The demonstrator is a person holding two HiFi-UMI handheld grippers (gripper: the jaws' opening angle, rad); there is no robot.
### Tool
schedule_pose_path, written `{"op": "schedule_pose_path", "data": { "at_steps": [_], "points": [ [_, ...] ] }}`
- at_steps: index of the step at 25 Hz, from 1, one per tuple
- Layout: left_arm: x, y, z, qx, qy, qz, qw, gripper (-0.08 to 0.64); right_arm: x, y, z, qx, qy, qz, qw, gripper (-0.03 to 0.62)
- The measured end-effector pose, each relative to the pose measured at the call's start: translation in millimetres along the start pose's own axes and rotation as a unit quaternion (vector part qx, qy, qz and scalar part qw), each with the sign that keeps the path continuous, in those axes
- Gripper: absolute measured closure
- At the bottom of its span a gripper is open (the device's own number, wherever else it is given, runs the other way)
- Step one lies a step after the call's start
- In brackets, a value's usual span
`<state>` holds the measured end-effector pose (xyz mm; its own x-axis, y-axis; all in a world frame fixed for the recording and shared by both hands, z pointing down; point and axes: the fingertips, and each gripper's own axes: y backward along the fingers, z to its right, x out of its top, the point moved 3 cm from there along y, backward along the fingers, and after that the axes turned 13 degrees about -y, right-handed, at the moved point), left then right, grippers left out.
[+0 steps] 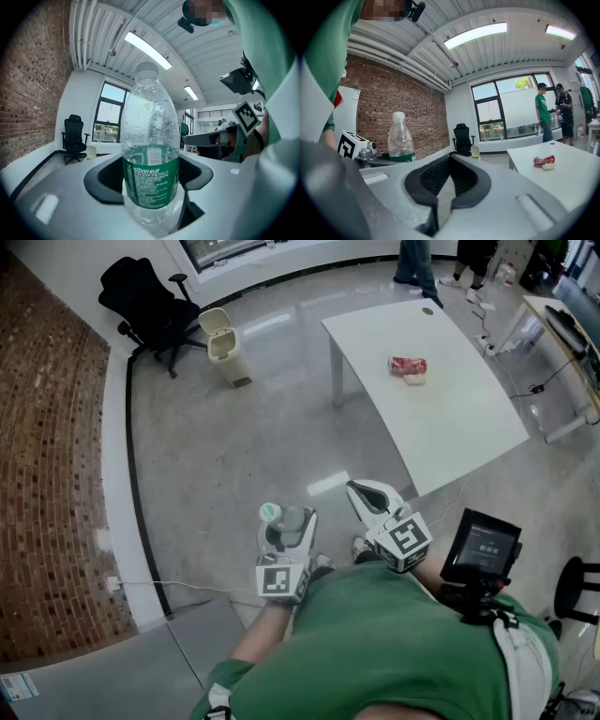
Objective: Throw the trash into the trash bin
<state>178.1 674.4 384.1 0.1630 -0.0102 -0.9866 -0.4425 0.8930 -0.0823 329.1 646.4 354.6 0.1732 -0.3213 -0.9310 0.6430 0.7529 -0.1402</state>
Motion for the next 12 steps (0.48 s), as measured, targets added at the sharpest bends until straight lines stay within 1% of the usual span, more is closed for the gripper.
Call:
{"op": "schedule_pose_path", "data": {
  "at_steps": [6,12],
  "points": [
    [-1.2,-0.2,1.4,0.0,0.002,-0.003,1.0,0.227,-5.0,0.6,2.2,0.0,0.0,-0.007,1.0,0.589],
    [-1.3,0.2,0.5,0.005,0.001,-0.002,1.0,0.229,-0.4,-0.3,3.2,-0.001,-0.002,0.007,1.0,0.589]
  ]
}}
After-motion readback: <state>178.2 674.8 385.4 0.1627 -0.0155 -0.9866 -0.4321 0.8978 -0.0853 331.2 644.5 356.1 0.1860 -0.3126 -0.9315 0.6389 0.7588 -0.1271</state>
